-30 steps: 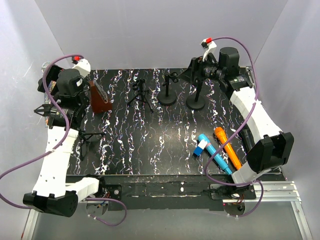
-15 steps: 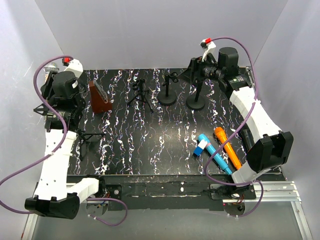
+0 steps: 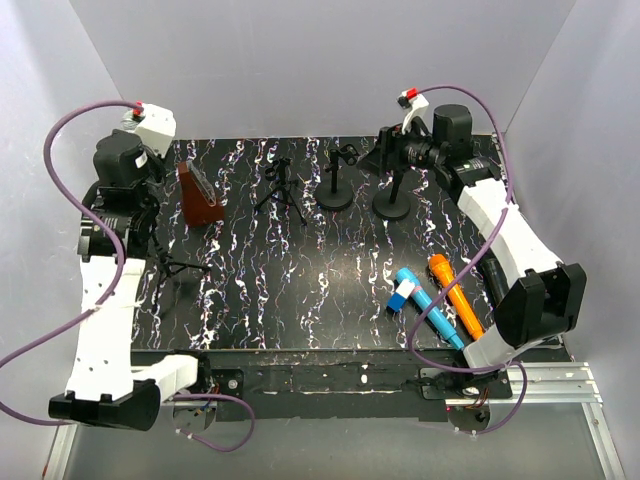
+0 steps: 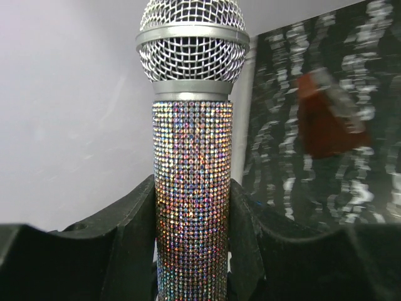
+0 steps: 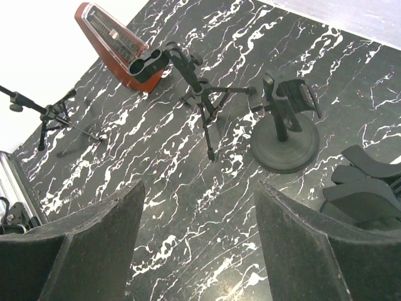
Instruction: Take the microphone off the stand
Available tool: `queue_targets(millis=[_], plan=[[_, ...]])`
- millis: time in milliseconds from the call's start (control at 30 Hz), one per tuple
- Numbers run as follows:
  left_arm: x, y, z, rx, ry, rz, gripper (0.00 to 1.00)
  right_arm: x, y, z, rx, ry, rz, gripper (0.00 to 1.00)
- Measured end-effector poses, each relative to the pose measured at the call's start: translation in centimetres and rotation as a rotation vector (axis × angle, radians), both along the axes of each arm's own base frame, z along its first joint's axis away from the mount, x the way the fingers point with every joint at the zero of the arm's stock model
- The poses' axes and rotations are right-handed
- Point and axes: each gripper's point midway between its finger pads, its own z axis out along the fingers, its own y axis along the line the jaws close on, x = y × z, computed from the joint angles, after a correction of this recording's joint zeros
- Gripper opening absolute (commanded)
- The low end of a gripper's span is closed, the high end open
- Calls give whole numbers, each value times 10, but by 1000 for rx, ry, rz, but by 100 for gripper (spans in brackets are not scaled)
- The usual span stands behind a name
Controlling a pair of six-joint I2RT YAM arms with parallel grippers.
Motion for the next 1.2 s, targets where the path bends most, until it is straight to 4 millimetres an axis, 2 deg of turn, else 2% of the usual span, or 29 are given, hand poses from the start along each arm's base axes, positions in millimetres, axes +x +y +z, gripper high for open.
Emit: queue_targets(millis=[133,300,400,600,867,1100,1200], plan=[[4,-43,-7,-127,-2,-234,0,-5,-3,2,-14,-19,-3,77],[0,-102,0,-285,-11,-521,0,-16,-9,9,-28,-62,-6,77],[2,-126,-3,-356,23,-624,0,-25,-13,9,-35,-73,-7,77],[10,-142,-2,-405,52,-687,0,-35,-19,2,-56,-81,-13,77],[-1,-151,4,-460,66,-723,0,-36,-19,1,-63,-89,-10,77],[-14,-188,26,-539,82,-891,0,-34,-15,-5,-67,-75,0,77],[-19,-203,25,-559,108,-965,0,-32,-9,-7,-68,-69,12,77]])
